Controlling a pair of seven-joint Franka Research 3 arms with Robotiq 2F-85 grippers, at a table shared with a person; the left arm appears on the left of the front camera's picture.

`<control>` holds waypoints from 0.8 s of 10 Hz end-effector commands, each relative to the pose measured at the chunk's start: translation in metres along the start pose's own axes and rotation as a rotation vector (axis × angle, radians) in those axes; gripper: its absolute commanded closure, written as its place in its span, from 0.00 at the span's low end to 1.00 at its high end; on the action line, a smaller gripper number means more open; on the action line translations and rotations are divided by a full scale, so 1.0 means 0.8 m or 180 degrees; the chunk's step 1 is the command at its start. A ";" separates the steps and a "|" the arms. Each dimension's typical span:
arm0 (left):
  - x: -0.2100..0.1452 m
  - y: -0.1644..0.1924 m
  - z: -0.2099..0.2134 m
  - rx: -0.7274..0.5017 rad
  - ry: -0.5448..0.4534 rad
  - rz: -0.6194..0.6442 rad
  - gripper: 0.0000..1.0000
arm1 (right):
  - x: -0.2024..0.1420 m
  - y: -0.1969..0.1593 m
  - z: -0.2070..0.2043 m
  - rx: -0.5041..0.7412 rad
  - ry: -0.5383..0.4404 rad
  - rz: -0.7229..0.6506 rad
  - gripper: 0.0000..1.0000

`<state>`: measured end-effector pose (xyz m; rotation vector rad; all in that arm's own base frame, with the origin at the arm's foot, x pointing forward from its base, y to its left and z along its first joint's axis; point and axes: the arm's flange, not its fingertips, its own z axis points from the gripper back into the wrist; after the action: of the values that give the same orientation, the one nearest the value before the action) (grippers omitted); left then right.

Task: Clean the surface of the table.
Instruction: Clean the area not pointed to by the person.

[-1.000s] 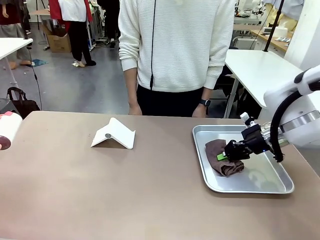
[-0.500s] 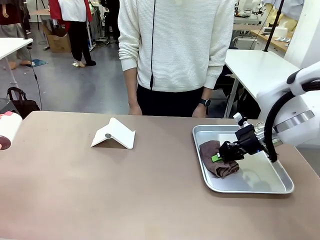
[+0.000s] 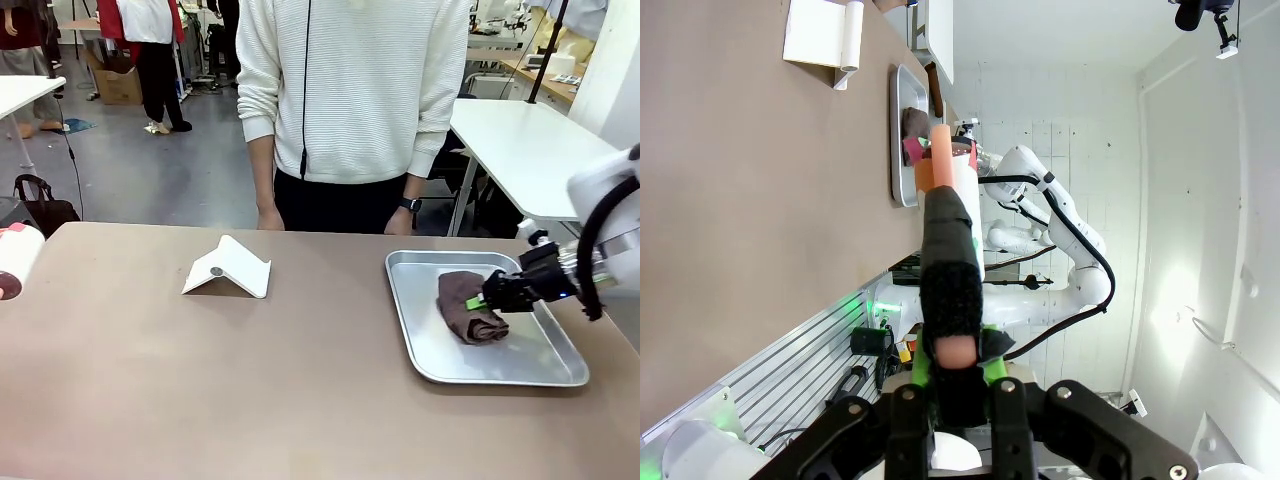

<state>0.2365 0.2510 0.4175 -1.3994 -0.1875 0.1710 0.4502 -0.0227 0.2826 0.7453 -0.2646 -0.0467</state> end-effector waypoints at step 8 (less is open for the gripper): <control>0.001 -0.006 -0.001 -0.0036 -0.0037 0.0033 0.78 | -0.053 0.018 0.256 0.2467 -0.0070 -0.0312 0.93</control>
<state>0.2364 0.2511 0.4176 -1.3992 -0.1879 0.1710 0.3763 -0.1281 0.4065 1.5000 -0.2850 -0.0313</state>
